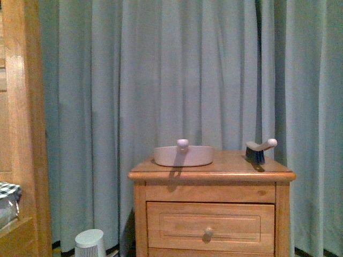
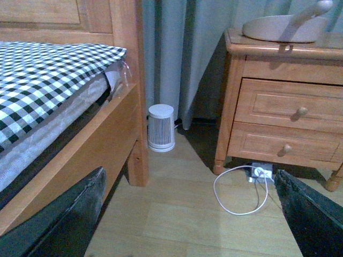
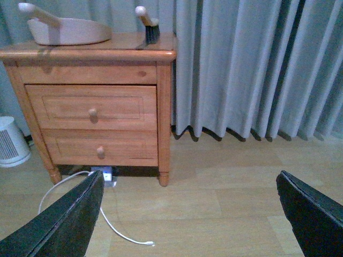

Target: Clean up trash

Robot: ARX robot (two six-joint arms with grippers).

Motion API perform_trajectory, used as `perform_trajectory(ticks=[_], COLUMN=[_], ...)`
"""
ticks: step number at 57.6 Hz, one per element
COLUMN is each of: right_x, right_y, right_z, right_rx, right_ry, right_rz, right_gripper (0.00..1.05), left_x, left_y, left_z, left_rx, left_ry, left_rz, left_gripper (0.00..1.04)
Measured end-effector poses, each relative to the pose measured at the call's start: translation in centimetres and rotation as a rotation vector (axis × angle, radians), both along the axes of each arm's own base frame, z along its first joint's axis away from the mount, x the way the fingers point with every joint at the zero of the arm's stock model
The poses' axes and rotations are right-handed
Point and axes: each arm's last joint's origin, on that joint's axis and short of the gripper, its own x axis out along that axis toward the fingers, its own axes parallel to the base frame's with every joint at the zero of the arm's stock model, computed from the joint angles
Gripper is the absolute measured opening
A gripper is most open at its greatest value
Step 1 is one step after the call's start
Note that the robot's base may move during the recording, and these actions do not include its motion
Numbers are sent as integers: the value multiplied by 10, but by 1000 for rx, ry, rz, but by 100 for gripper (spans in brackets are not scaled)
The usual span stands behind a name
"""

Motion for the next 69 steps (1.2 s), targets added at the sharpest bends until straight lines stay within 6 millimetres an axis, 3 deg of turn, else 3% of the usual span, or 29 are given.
perform_trajectory(ticks=[69], right_x=[0], right_y=[0], right_z=[0], right_rx=[0], right_ry=[0], right_rz=[0], right_gripper=[97], left_x=[0], left_y=[0], left_z=[0], left_rx=[0], left_ry=[1], left_rz=[0], left_gripper=[97])
